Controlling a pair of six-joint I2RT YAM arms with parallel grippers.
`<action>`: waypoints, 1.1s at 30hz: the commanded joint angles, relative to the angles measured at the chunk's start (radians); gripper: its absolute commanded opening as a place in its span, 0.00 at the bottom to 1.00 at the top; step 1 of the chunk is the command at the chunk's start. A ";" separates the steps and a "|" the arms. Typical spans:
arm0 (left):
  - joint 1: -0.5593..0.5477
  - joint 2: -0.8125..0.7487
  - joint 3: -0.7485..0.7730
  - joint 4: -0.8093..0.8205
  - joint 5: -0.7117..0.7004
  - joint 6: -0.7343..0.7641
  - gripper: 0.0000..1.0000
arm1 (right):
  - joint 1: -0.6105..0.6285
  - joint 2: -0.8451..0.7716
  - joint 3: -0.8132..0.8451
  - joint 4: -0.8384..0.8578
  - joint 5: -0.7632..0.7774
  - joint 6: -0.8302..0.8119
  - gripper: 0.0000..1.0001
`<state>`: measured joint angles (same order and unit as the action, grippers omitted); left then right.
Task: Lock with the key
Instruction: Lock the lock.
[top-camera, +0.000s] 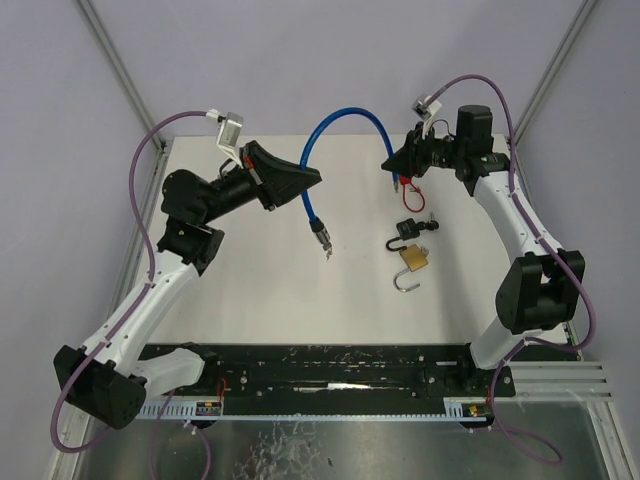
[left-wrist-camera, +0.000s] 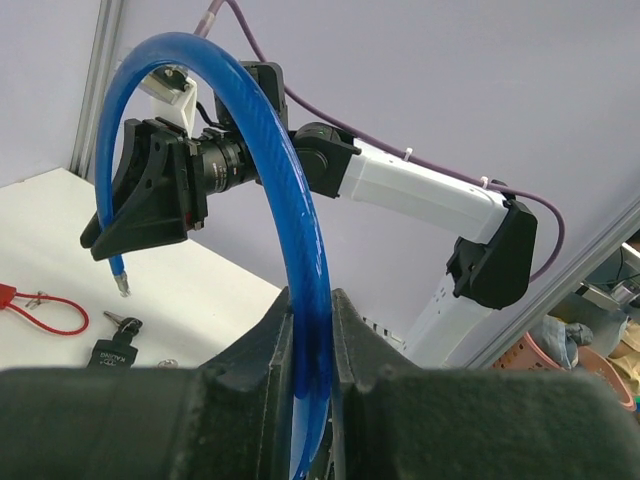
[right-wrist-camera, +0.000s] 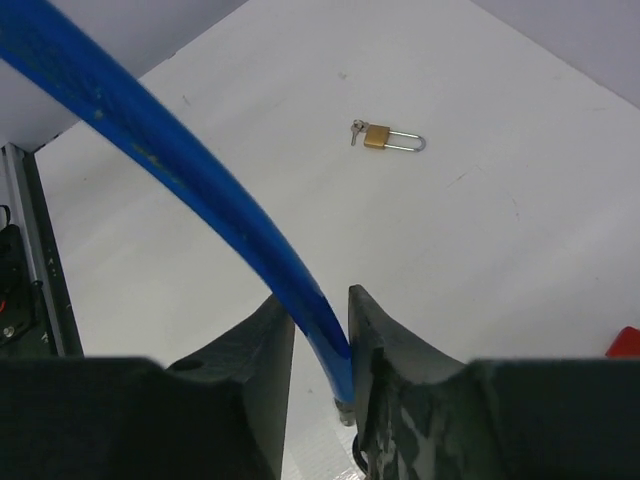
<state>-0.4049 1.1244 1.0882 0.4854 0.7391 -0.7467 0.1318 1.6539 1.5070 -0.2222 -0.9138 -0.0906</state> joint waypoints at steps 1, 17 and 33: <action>0.001 -0.003 0.012 0.124 -0.002 -0.004 0.00 | 0.003 -0.014 0.007 0.041 -0.071 0.007 0.23; 0.003 0.114 -0.133 0.416 -0.150 -0.188 0.00 | 0.005 -0.124 -0.167 0.839 -0.219 0.861 0.00; 0.002 0.212 -0.178 0.576 -0.397 -0.394 0.01 | 0.178 -0.279 -0.309 1.097 0.042 0.928 0.00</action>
<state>-0.4046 1.3273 0.9222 0.9600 0.4332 -1.0729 0.2535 1.4277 1.1965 0.7174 -0.9192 0.8268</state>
